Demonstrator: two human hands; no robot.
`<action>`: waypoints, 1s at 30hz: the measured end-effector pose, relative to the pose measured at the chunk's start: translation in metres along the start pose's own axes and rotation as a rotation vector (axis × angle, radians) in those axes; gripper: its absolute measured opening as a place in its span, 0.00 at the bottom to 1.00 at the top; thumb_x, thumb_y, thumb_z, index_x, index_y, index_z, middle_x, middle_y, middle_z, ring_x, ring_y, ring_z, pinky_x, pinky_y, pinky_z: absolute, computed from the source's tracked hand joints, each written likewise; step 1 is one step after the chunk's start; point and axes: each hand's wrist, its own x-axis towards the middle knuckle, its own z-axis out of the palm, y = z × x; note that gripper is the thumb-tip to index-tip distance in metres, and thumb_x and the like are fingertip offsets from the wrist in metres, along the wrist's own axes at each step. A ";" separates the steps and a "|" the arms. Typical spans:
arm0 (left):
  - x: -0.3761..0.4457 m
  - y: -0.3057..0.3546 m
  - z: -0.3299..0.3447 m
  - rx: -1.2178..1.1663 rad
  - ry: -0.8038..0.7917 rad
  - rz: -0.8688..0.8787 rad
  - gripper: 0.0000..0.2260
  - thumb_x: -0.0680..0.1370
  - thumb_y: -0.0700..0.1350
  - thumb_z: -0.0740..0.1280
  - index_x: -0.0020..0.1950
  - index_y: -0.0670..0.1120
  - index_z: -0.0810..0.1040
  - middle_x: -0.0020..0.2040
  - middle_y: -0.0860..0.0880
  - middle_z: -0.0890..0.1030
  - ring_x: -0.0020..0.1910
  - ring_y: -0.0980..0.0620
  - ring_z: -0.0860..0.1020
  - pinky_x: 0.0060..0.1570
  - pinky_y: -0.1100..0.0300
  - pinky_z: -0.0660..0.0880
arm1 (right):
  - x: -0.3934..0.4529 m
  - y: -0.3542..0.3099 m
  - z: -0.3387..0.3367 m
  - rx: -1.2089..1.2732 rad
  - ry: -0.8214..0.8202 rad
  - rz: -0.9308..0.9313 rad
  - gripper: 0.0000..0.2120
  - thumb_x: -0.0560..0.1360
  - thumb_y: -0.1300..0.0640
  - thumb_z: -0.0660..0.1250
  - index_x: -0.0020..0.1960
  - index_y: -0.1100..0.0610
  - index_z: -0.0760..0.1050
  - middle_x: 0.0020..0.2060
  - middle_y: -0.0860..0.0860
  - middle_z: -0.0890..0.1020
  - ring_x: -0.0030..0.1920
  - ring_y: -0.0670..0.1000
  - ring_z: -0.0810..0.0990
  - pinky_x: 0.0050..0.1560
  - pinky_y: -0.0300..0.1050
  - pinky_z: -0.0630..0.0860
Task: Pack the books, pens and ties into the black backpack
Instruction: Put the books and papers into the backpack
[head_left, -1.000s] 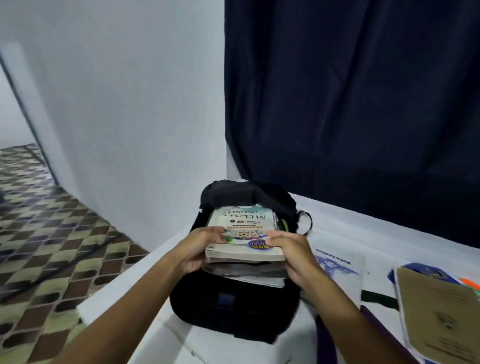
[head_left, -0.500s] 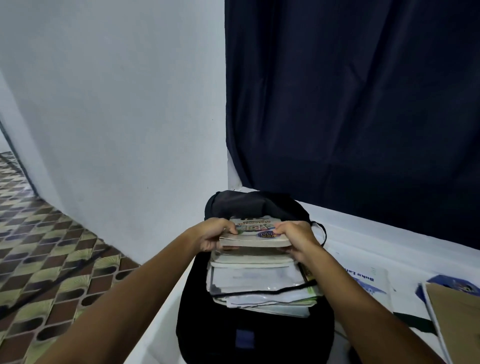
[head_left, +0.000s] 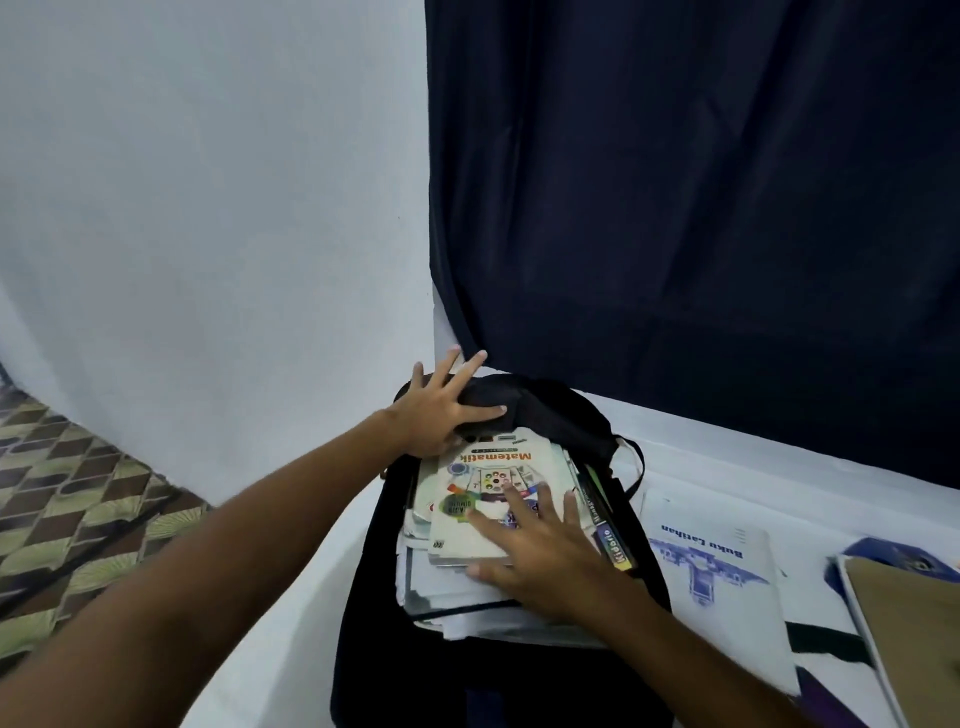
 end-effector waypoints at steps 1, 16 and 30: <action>0.007 -0.004 0.001 0.001 -0.029 0.029 0.33 0.79 0.50 0.66 0.77 0.66 0.50 0.78 0.42 0.35 0.77 0.33 0.46 0.69 0.33 0.62 | 0.004 0.001 0.004 -0.021 0.005 0.010 0.30 0.78 0.33 0.49 0.76 0.38 0.44 0.78 0.56 0.40 0.75 0.66 0.35 0.71 0.67 0.33; 0.032 -0.016 -0.048 -0.003 -0.191 0.082 0.41 0.77 0.32 0.60 0.77 0.66 0.45 0.72 0.42 0.64 0.62 0.41 0.74 0.55 0.51 0.75 | 0.093 0.035 -0.022 -0.052 0.048 0.023 0.27 0.79 0.34 0.48 0.76 0.38 0.50 0.78 0.57 0.46 0.76 0.66 0.43 0.74 0.62 0.41; 0.051 0.116 -0.068 -0.506 0.003 0.102 0.37 0.74 0.47 0.73 0.78 0.55 0.57 0.74 0.44 0.65 0.71 0.43 0.65 0.70 0.54 0.62 | -0.074 0.126 -0.010 0.410 0.505 0.081 0.16 0.78 0.43 0.62 0.61 0.48 0.79 0.58 0.45 0.80 0.56 0.47 0.78 0.57 0.47 0.74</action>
